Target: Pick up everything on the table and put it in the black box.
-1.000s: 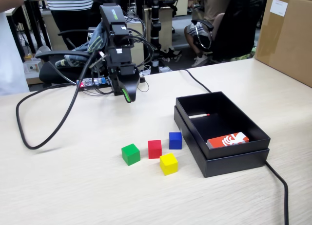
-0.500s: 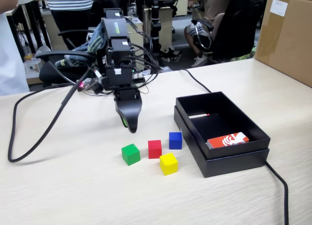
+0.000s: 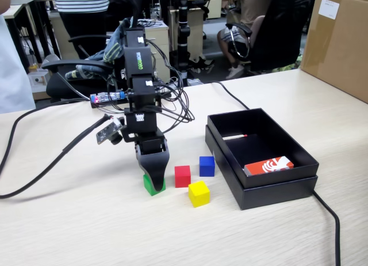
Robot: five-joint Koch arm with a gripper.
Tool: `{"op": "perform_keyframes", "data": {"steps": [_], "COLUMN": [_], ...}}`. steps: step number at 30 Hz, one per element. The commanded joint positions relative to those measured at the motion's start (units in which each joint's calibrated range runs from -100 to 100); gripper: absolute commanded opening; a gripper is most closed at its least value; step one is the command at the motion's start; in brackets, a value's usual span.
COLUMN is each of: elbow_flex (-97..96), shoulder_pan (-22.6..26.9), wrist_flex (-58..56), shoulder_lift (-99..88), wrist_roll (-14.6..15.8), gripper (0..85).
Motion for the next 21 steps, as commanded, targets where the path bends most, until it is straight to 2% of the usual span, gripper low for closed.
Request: {"op": "perform_keyframes", "data": {"steps": [1,2,3,9,14,16,18,21], "elbow_flex": [4.62,5.07,5.25,4.89,6.16,6.25,7.70,9.15], "shoulder_pan": [-0.20,-0.34,-0.44,-0.49,6.20,8.45,13.19,17.44], "wrist_flex": [-1.09,-1.09,-1.09,-3.68,-10.76,-10.94,-10.94,-10.94], "shoulder_lift": [-0.52,-0.52,-0.63,-11.53,-32.53,-34.83,-36.32,-32.07], "wrist_roll": [0.24,0.59,0.63,0.98,3.96,4.88,7.81,10.99], "gripper": [16.5,8.9,5.9,4.5,4.5,4.5,4.5,4.5]}}
